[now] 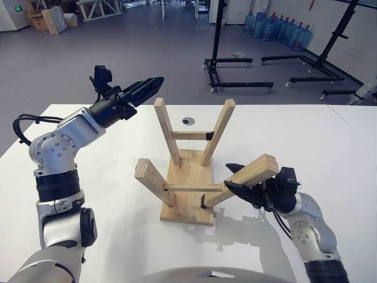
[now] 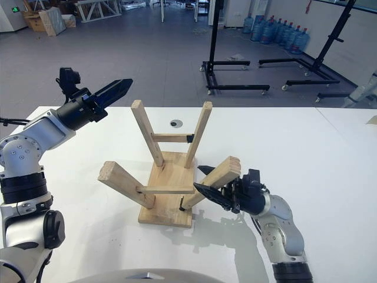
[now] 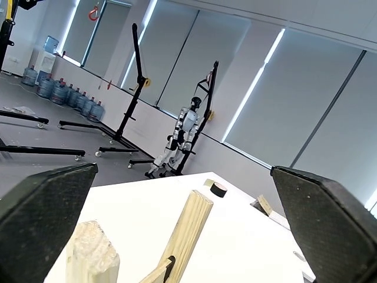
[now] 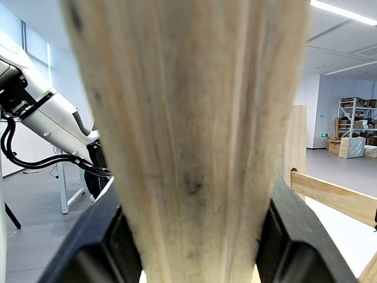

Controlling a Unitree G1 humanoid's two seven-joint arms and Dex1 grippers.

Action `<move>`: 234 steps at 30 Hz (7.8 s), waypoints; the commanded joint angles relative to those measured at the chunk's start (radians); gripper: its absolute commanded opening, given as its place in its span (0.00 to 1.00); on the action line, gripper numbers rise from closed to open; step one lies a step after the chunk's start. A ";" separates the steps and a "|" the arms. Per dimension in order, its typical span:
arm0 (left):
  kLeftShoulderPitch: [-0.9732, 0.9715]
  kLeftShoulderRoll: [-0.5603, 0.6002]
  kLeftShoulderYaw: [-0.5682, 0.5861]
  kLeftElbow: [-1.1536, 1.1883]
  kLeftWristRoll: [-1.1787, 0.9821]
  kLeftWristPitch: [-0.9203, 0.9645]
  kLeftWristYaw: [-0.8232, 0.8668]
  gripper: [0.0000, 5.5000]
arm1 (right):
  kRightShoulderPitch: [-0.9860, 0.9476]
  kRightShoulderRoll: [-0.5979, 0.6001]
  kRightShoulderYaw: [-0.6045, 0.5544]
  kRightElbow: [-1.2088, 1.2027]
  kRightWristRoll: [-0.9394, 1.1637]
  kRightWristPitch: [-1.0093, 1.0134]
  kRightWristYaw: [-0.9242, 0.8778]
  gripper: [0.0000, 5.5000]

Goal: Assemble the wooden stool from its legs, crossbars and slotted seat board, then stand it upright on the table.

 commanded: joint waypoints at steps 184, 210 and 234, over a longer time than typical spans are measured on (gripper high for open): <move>0.121 0.090 -0.578 -0.253 1.283 -0.669 -0.023 0.98 | -0.366 0.214 0.307 0.234 -0.505 0.074 -0.592 0.37; 0.235 0.075 -0.625 -0.105 1.506 -0.887 0.062 0.98 | -0.364 0.231 0.346 0.234 -0.528 0.067 -0.599 0.37; 0.291 0.077 -0.646 -0.057 1.608 -0.958 0.094 0.98 | -0.411 0.243 0.371 0.288 -0.561 0.116 -0.638 0.37</move>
